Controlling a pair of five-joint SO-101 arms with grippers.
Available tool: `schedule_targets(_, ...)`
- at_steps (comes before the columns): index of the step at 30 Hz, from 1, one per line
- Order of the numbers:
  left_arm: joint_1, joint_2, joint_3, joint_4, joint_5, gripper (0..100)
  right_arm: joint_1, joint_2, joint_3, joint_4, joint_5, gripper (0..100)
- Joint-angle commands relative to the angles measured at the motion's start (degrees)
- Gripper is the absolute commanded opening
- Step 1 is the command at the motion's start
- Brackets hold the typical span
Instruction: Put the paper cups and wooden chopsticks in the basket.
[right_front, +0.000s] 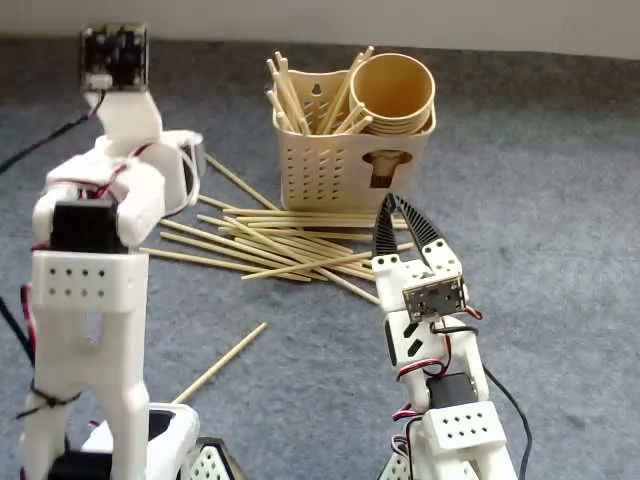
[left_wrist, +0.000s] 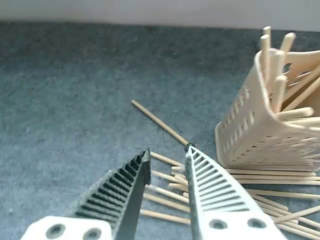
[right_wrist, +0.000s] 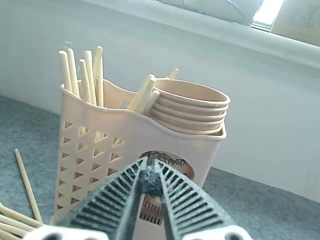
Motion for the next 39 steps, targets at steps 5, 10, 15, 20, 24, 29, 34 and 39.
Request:
schedule_targets(5,-4.3,-21.3,30.4,-14.7,-0.4,13,0.4,-0.1,5.7,1.6,0.7,0.5)
schedule_targets(10,-6.0,-26.8,39.9,-17.6,-1.7,13,-0.4,-0.1,-1.7,20.1,0.7,0.6)
schedule_targets(15,-8.5,-28.4,45.6,-21.0,-1.5,13,-2.4,-0.1,-12.2,37.8,0.8,0.6)
schedule_targets(20,-14.3,-28.3,46.6,-21.3,3.3,13,-8.1,0.0,-18.3,51.6,7.3,0.6)
schedule_targets(24,-17.8,-28.4,48.0,-21.4,3.5,13,-14.8,0.0,-23.3,61.5,9.7,0.6)
schedule_targets(29,-21.4,-28.4,50.2,-25.0,3.6,13,-21.4,0.1,-31.4,72.3,9.8,0.7)
schedule_targets(34,-21.7,-28.4,51.6,-27.5,3.6,13,-27.3,3.3,-37.1,78.4,9.4,0.7)
schedule_targets(39,-22.0,-28.4,51.6,-27.5,3.6,13,-30.3,17.5,-45.0,79.0,-0.7,0.7)
